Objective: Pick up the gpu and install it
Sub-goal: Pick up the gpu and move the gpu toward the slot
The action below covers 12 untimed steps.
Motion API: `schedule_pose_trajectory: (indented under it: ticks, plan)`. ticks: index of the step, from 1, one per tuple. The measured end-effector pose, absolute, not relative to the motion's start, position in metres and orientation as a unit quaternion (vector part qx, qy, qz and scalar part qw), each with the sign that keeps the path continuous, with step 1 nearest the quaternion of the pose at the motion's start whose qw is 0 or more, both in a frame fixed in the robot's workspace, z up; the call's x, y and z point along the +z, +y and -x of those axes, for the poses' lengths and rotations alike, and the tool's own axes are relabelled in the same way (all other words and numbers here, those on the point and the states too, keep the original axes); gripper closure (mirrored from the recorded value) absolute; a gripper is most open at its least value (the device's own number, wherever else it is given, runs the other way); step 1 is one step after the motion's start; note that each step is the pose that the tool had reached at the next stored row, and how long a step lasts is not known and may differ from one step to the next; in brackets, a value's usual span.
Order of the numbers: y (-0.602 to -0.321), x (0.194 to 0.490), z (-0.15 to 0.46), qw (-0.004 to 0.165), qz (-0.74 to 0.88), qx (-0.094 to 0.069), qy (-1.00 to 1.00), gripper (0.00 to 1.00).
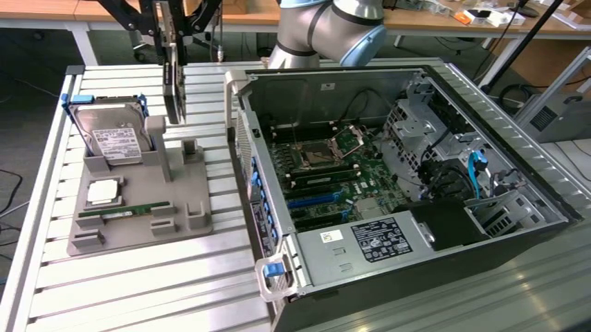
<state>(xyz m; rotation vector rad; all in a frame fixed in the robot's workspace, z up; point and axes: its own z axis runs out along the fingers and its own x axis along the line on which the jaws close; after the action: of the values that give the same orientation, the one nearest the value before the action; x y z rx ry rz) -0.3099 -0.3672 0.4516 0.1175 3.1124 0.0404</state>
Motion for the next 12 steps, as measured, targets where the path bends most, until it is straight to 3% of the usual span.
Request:
schedule_pose_trajectory:
  ticks: [12]
  plan:
    - [-0.3699,0.4507,0.3066,0.013,-0.038,0.01,0.999,0.73]
